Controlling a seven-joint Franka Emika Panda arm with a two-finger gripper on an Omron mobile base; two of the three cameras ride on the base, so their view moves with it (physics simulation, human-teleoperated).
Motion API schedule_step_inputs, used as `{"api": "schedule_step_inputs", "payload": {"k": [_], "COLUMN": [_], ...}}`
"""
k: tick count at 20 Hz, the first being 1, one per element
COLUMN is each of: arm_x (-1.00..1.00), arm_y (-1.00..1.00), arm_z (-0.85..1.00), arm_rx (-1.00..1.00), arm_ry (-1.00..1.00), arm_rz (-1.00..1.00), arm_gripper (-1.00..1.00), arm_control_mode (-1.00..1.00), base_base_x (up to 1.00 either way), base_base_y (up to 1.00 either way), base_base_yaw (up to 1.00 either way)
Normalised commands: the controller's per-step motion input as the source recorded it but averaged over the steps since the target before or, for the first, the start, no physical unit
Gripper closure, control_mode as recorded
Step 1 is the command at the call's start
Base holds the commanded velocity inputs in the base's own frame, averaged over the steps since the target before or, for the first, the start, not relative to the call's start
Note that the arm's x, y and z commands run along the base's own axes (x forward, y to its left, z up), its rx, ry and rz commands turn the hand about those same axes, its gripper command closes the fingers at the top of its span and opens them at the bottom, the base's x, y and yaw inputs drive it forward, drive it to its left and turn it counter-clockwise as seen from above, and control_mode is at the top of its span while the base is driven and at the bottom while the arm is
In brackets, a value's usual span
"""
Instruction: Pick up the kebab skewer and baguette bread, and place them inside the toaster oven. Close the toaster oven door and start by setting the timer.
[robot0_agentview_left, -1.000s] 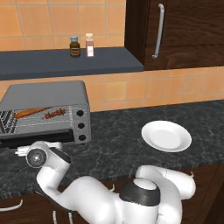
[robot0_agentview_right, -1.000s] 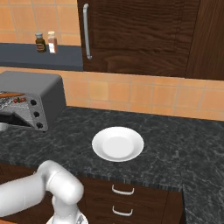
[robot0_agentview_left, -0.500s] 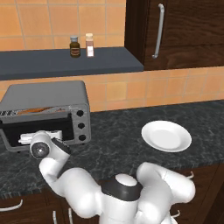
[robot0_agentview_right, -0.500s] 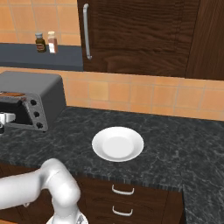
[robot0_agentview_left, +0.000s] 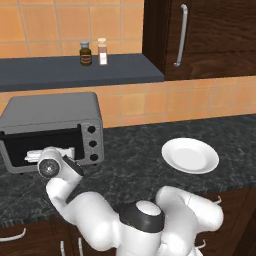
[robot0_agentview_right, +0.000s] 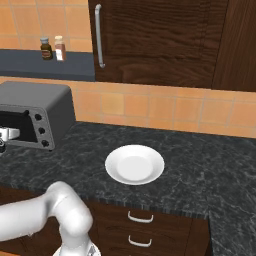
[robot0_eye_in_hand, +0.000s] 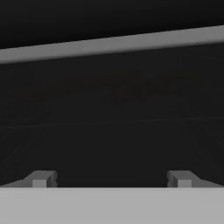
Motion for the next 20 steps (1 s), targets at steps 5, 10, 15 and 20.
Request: {"api": "schedule_step_inputs", "payload": {"k": [5,10,15,20], "arm_x": [-0.28,0.01,0.07,0.07], "arm_y": [-1.00,-0.95,-0.38,-0.17], "arm_z": [0.04,0.08,0.20,0.10], "arm_rx": [0.00,0.01,0.10,0.14], "arm_ry": [0.00,0.00,-0.04,-0.11], "arm_rz": [-0.06,-0.02,0.06,0.09], "arm_gripper": [-1.00,-1.00,-1.00,-1.00], "arm_control_mode": [-1.00,-1.00,-1.00,-1.00], "base_base_x": [0.00,0.00,0.00,0.00], "base_base_y": [0.00,0.00,0.00,0.00], "base_base_yaw": [0.00,0.00,0.00,0.00]}}
